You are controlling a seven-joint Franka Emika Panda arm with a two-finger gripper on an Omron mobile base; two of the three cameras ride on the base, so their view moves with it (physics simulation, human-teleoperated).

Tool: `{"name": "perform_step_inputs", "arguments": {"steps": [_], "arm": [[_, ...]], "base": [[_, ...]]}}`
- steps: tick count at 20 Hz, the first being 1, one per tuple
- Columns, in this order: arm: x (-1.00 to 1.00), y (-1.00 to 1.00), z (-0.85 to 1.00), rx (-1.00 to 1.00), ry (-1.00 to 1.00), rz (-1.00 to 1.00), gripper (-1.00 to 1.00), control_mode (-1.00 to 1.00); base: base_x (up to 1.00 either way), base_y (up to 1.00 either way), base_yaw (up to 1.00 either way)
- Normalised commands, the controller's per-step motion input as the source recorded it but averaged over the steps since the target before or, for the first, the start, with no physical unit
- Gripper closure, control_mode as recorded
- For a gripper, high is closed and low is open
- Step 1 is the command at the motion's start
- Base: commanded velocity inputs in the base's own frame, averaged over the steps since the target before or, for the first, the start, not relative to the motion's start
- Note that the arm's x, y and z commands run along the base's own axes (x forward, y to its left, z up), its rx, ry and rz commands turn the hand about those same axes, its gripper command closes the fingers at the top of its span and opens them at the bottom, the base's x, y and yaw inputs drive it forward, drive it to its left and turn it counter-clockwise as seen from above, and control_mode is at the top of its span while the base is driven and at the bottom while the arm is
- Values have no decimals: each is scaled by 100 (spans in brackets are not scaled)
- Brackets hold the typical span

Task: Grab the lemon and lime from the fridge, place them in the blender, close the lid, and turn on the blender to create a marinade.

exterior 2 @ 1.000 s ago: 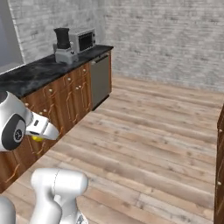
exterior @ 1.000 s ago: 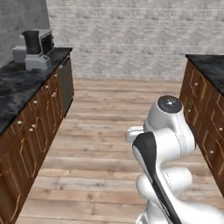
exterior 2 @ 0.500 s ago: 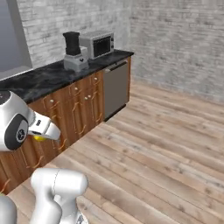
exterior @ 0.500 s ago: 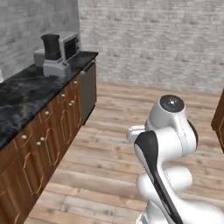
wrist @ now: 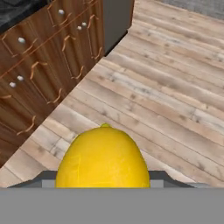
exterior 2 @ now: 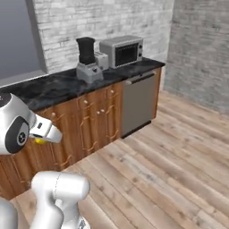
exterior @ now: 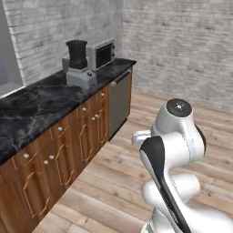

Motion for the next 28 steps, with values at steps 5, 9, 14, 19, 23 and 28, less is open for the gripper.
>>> {"name": "perform_step_inputs", "arguments": {"steps": [5, 9, 14, 19, 23, 28], "arm": [[0, 0, 0, 0, 0, 0, 100, 100], [0, 0, 0, 0, 0, 0, 100, 100], [0, 0, 0, 0, 0, 0, 100, 100], [0, 0, 0, 0, 0, 0, 100, 100], [0, 0, 0, 0, 0, 0, 100, 100], [0, 0, 0, 0, 0, 0, 100, 100]], "base": [[100, -56, 40], [100, -55, 40], [100, -41, 40], [100, -31, 42], [100, -31, 42], [90, -43, 41]]}}
